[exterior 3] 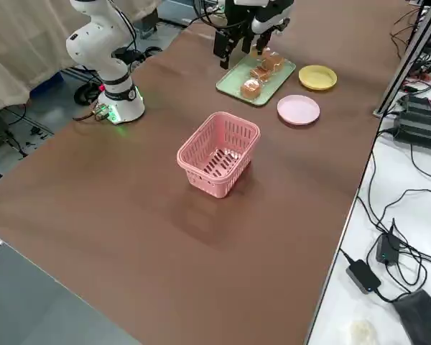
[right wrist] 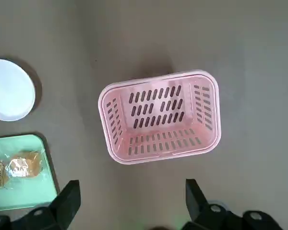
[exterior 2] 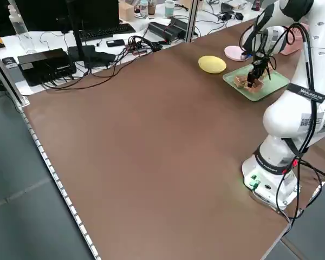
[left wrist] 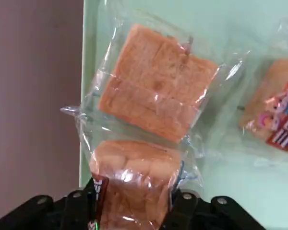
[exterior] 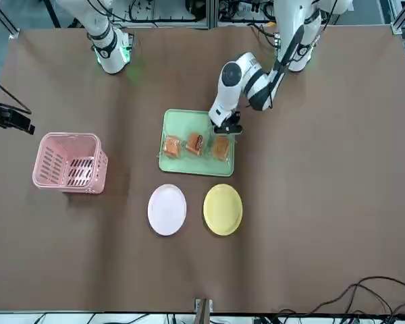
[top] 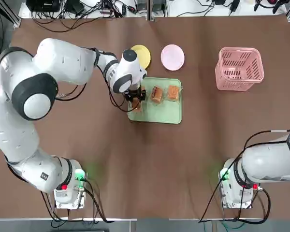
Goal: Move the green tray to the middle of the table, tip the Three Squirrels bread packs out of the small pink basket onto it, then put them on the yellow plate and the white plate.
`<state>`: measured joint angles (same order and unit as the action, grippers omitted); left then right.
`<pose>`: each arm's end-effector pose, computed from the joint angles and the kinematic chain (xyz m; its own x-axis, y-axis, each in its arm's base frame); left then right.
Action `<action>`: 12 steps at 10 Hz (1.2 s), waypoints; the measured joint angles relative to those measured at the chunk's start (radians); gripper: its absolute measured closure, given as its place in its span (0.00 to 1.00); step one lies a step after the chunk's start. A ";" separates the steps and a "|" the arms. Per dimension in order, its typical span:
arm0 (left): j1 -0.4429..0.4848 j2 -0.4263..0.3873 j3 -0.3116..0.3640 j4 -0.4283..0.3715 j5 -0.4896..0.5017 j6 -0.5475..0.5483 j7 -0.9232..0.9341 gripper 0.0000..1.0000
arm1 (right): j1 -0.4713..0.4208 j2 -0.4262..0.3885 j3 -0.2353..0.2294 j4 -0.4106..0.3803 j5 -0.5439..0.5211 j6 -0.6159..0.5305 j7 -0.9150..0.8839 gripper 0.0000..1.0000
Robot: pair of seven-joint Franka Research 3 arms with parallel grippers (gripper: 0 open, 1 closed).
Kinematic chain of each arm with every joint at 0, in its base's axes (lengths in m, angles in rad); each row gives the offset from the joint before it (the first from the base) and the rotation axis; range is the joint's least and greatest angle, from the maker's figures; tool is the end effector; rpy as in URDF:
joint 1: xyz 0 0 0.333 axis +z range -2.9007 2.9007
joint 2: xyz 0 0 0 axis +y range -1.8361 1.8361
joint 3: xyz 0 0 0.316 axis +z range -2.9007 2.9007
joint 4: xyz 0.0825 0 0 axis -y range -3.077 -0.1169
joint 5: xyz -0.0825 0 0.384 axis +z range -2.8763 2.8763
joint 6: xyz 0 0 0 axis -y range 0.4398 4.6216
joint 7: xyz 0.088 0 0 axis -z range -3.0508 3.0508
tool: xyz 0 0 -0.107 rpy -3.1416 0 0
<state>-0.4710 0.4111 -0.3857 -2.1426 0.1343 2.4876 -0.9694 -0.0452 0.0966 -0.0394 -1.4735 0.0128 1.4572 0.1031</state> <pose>0.3710 -0.4298 0.2201 0.9967 0.0304 -0.0749 0.0320 -0.9993 0.0192 0.5701 -0.0457 0.6061 0.9763 -0.1849 -0.1129 -0.1858 -0.9826 0.0026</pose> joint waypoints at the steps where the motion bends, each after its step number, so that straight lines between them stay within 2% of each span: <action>1: 0.000 0.012 0.015 0.017 0.004 0.000 0.000 0.45 | 0.000 0.000 0.001 0.000 0.000 0.000 0.000 0.03; 4: -0.003 0.044 0.029 0.051 0.008 0.000 -0.001 0.41 | 0.000 0.000 0.005 0.000 0.000 0.009 0.000 0.03; 7: -0.004 0.048 0.031 0.124 0.008 -0.038 -0.058 0.00 | 0.000 0.000 0.006 0.000 0.000 0.011 0.000 0.03; 10: 0.021 0.026 0.035 0.289 0.010 -0.189 -0.058 0.00 | 0.000 0.000 0.007 0.000 0.000 0.009 0.000 0.03; 12: 0.004 0.026 0.034 0.374 0.013 -0.217 -0.054 0.00 | 0.000 0.000 0.008 0.000 0.000 0.009 0.000 0.03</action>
<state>-0.4666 0.4372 -0.3515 -1.7688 0.1476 2.2707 -1.0235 -0.0451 0.0966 -0.0316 -1.4736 0.0128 1.4661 0.1030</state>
